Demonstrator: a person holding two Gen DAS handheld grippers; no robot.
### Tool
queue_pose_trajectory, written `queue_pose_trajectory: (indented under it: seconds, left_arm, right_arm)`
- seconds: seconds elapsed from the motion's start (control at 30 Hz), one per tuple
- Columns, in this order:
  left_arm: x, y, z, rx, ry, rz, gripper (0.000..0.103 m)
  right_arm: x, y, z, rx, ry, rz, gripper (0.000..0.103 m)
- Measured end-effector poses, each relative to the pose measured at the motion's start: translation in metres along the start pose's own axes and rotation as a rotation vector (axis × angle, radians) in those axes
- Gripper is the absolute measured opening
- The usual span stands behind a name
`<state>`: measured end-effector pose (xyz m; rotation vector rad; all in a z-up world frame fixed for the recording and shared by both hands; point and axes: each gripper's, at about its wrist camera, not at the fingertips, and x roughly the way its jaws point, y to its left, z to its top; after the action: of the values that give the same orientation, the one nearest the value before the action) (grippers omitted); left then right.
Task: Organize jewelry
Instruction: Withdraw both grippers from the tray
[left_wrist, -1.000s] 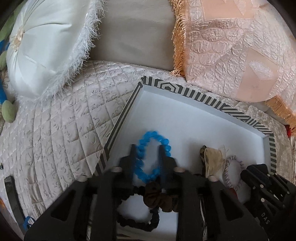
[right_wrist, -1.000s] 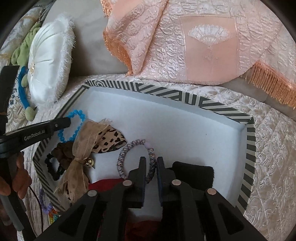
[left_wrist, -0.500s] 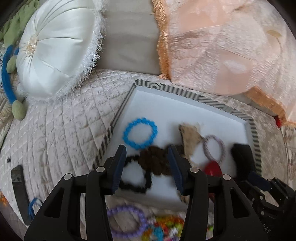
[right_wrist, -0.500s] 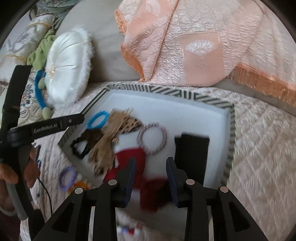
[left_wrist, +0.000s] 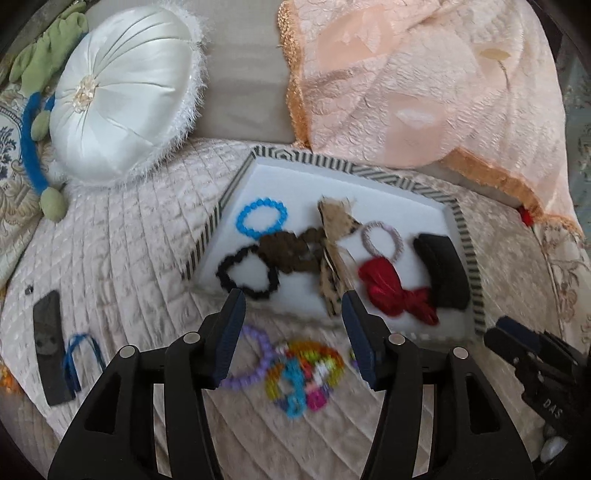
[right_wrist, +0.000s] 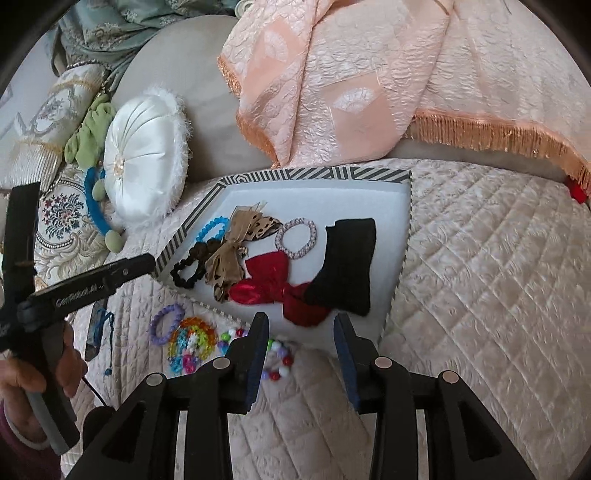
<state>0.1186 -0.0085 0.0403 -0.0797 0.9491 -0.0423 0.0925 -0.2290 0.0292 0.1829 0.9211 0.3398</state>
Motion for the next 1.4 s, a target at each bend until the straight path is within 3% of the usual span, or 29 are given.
queue_pose_trajectory:
  seconds: [0.57, 0.97, 1.17, 1.4]
  left_arm:
    - [-0.027, -0.014, -0.017, 0.018, -0.01, -0.018, 0.054]
    - [-0.023, -0.018, -0.019, 0.019, 0.0, -0.035, 0.054]
    - [-0.02, -0.01, -0.018, -0.007, 0.007, -0.043, 0.054]
    - [-0.032, 0.01, -0.019, -0.04, -0.03, -0.048, 0.054]
  right_arm:
    - [-0.028, 0.002, -0.017, 0.01, -0.028, 0.024, 0.035]
    - [-0.021, 0.001, -0.02, 0.014, -0.012, 0.04, 0.036]
    - [-0.013, 0.009, -0.02, -0.005, 0.017, 0.032, 0.036]
    - [-0.019, 0.016, -0.015, -0.005, -0.008, 0.036, 0.036]
